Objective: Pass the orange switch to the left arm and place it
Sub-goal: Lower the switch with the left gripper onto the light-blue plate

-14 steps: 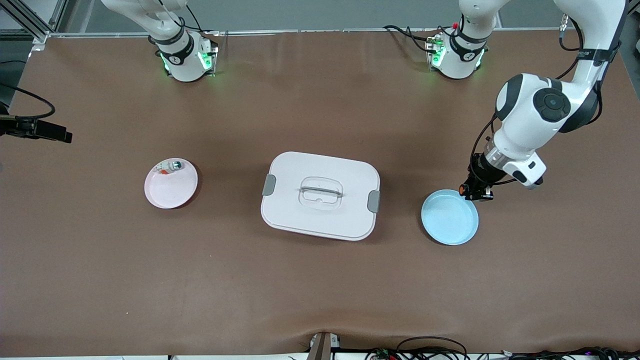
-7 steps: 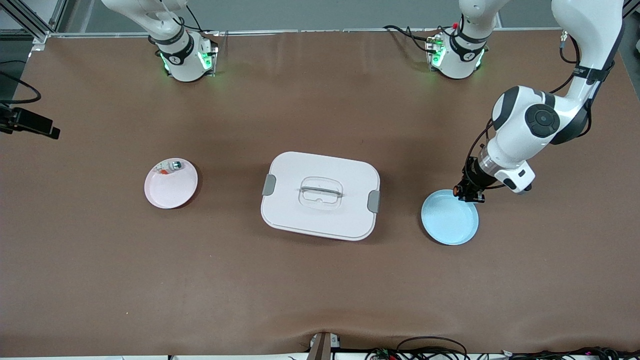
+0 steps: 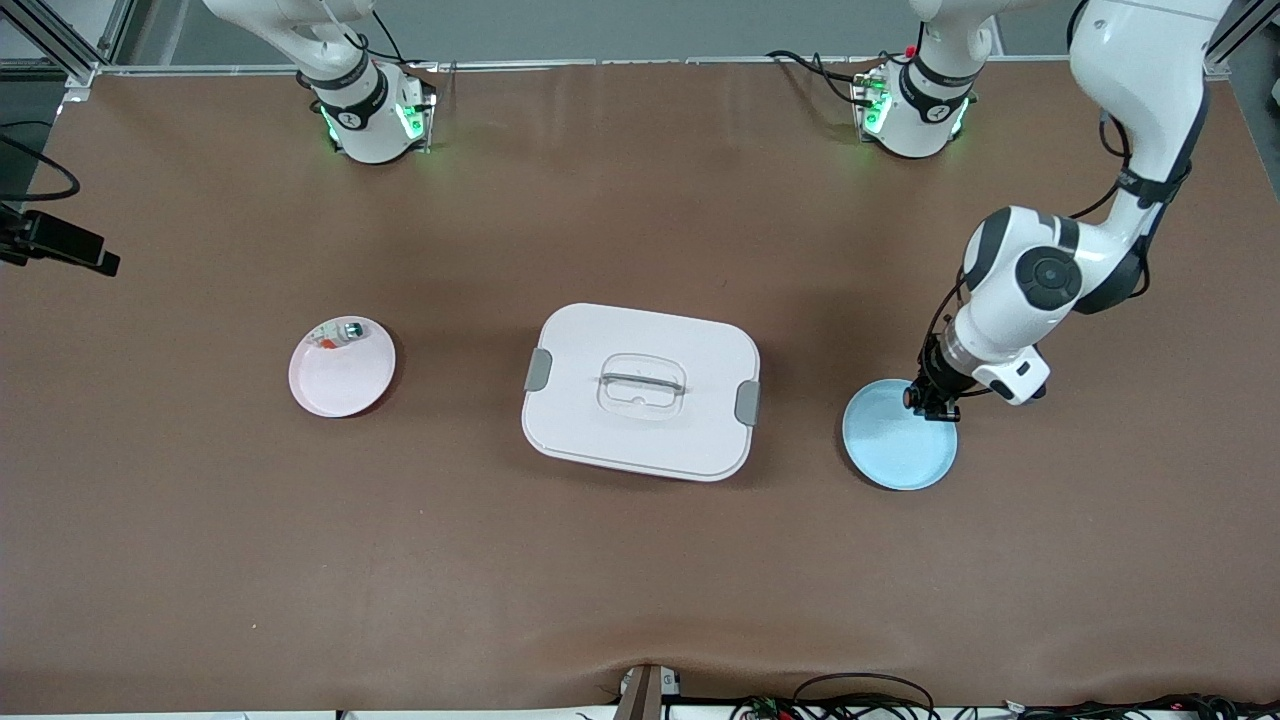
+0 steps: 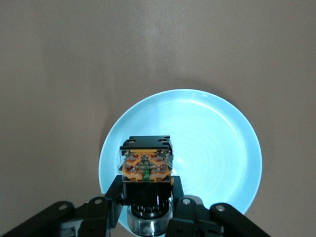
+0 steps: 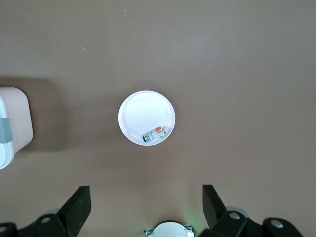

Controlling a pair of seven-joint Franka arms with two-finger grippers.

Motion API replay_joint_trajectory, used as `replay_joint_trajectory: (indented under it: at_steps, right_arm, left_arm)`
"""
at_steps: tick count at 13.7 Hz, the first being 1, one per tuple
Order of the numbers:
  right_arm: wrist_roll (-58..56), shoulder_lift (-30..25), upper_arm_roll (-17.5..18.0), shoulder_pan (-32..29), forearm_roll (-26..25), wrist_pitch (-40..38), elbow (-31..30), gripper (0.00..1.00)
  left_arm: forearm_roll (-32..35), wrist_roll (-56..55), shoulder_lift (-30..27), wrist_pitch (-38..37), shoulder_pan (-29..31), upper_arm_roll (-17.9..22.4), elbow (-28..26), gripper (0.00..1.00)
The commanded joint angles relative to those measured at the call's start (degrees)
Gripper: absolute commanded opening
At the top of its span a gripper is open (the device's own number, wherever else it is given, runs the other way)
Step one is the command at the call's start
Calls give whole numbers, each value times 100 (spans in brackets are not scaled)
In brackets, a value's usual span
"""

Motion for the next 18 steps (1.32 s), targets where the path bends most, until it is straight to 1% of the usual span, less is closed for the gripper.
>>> replay_joint_trajectory:
  at_steps: [1, 2, 4, 5, 7, 10, 12, 16, 18]
  right_arm:
    - [7, -431, 106, -71, 96, 360, -557, 100]
    - [-2, -589, 203, -97, 96, 535, -794, 100]
    - [-2, -914, 221, -150, 96, 852, -1286, 100]
    - [-2, -994, 221, -141, 96, 923, -1410, 100]
    - [-2, -995, 230, -132, 96, 889, -1403, 100]
    - [-11, -995, 273, -141, 96, 906, -1402, 100]
    - [-11, -995, 370, -202, 78, 950, -1368, 100]
    - [-11, -995, 388, -203, -1, 1012, -1271, 100]
    - [-20, -995, 397, -194, -1, 1003, -1262, 100]
  left_arm:
    - [134, -222, 392, 53, -215, 205, 397, 0]
    - [143, -258, 533, 70, -215, 205, 511, 0]
    - [143, -258, 744, 106, -294, 222, 696, 0]
    - [143, -258, 815, 106, -312, 231, 758, 0]
    - [143, -258, 973, 115, -391, 275, 899, 0]
    - [135, -258, 991, 141, -768, 643, 917, 1]
    - [143, -258, 1044, 194, -787, 653, 917, 2]
    - [152, -258, 1079, 272, -787, 653, 908, 2]
    - [152, -258, 1123, 282, -787, 653, 908, 4]
